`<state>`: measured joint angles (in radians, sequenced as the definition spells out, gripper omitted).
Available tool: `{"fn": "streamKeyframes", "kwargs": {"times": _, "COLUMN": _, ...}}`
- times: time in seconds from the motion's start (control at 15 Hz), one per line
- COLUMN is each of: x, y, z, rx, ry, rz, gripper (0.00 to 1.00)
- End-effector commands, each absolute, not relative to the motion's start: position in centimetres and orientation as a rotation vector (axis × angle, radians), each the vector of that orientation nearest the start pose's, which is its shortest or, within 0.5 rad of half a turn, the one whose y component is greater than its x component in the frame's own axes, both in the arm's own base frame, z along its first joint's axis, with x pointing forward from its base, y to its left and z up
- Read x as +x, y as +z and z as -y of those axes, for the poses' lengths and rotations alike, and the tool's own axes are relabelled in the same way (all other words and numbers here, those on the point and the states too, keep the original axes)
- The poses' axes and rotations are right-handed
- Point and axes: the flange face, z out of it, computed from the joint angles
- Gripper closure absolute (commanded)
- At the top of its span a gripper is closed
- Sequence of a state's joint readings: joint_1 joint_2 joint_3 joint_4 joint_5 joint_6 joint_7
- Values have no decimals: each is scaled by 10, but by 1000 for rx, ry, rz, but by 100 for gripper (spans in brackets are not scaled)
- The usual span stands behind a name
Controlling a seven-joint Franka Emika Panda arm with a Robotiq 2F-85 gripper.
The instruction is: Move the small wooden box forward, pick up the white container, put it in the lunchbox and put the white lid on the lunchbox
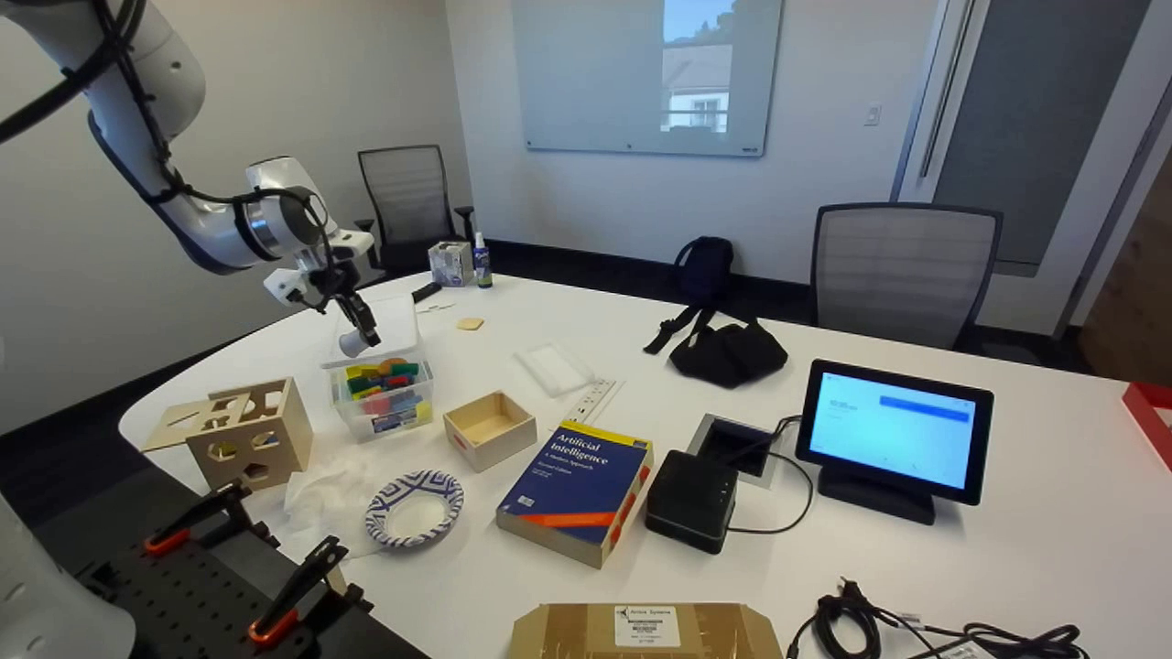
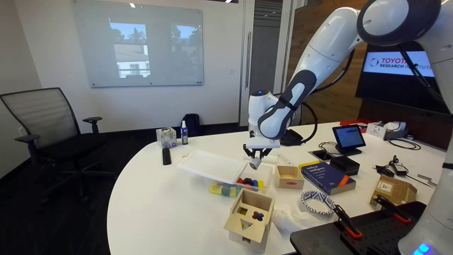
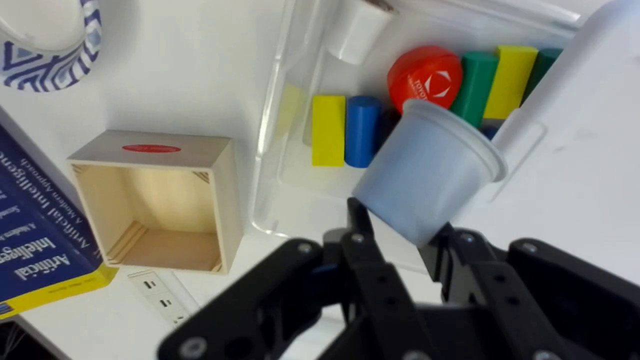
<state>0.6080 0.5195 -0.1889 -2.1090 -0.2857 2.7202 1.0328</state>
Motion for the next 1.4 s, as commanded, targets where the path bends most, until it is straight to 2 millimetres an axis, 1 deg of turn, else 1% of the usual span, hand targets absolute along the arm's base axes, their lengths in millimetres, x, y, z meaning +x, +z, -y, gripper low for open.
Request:
{"fn": "streamKeyframes", "kwargs": {"times": 0.0, "x": 541, "y": 169, "z": -249, "rx": -3224, "ry": -354, "rz": -584, "gripper": 93}}
{"fn": "streamKeyframes", "kwargs": {"times": 0.13, "x": 541, "y": 160, "z": -254, "rx": -3249, "ry": -316, "rz": -565, "gripper": 93}}
{"fn": "streamKeyframes", "kwargs": {"times": 0.2, "x": 539, "y": 157, "z": -258, "rx": -3266, "ry": -301, "rz": -562, "gripper": 47}}
{"fn": "streamKeyframes", "kwargs": {"times": 0.27, "x": 537, "y": 155, "z": -261, "rx": -3280, "ry": -304, "rz": -579, "gripper": 46}}
{"fn": "streamKeyframes", "kwargs": {"times": 0.33, "x": 536, "y": 153, "z": -263, "rx": -3287, "ry": -311, "rz": -603, "gripper": 41}}
{"fn": "streamKeyframes", "kwargs": {"times": 0.4, "x": 535, "y": 151, "z": -266, "rx": -3292, "ry": -327, "rz": -620, "gripper": 32}}
{"fn": "streamKeyframes", "kwargs": {"times": 0.53, "x": 534, "y": 147, "z": -271, "rx": -3295, "ry": -356, "rz": -660, "gripper": 19}}
{"fn": "streamKeyframes", "kwargs": {"times": 0.67, "x": 536, "y": 140, "z": -274, "rx": -3276, "ry": -355, "rz": -645, "gripper": 4}}
{"fn": "streamKeyframes", "kwargs": {"times": 0.73, "x": 537, "y": 136, "z": -272, "rx": -3259, "ry": -362, "rz": -636, "gripper": 0}}
{"fn": "streamKeyframes", "kwargs": {"times": 0.93, "x": 538, "y": 126, "z": -258, "rx": -3191, "ry": -383, "rz": -593, "gripper": 0}}
{"fn": "streamKeyframes", "kwargs": {"times": 1.13, "x": 539, "y": 123, "z": -243, "rx": -3052, "ry": -492, "rz": -438, "gripper": 0}}
{"fn": "streamKeyframes", "kwargs": {"times": 1.33, "x": 534, "y": 119, "z": -220, "rx": -2917, "ry": -590, "rz": -264, "gripper": 0}}
